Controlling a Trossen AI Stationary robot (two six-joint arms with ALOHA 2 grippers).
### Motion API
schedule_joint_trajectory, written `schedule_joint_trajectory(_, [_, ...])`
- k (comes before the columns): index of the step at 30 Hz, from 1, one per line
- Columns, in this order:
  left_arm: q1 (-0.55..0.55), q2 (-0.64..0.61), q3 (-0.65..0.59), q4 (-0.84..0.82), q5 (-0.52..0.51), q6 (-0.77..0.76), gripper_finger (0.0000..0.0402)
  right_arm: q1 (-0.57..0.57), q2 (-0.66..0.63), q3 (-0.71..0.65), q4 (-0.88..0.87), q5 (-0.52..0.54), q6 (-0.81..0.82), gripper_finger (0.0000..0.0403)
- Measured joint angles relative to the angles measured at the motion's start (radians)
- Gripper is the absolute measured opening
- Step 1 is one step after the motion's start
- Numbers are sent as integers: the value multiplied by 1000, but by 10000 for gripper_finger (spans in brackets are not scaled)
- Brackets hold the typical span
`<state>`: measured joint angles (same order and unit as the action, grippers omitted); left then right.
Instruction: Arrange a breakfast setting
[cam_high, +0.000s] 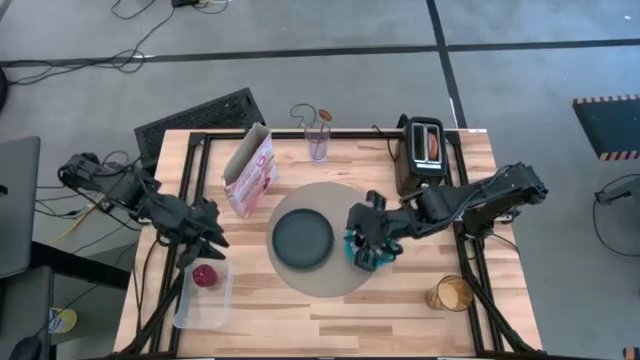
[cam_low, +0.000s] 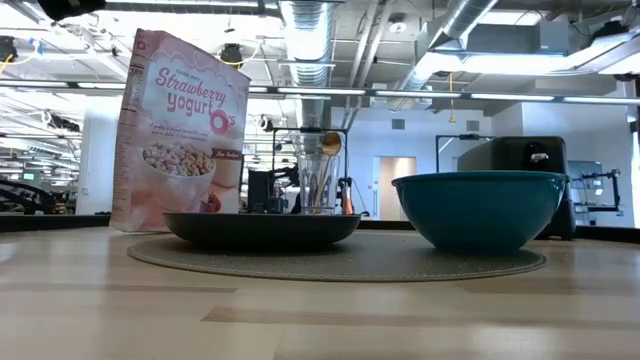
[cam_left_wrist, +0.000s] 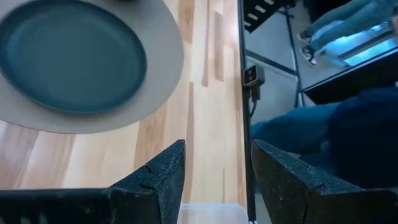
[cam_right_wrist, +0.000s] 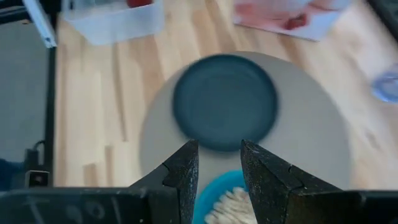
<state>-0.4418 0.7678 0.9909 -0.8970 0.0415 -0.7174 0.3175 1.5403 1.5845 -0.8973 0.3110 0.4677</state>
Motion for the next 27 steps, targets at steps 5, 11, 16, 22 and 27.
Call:
schedule_joint_trajectory(5, [-31,64,45,0,-107,-33,169,-49,-113,0,-143,46,-47,147])
schedule_joint_trajectory(11, [-29,97,67,2,-334,-127,169,-186,-261,0,-311,109,-126,147])
schedule_joint_trajectory(16, [-28,96,67,-1,-506,-241,169,-357,-356,1,-376,133,-216,147])
schedule_joint_trajectory(22, [-28,96,67,-2,-571,-288,169,-597,-414,1,-381,137,-249,151])
schedule_joint_trajectory(27, [-28,96,67,-1,-572,-247,169,-805,-398,1,-396,68,-251,185])
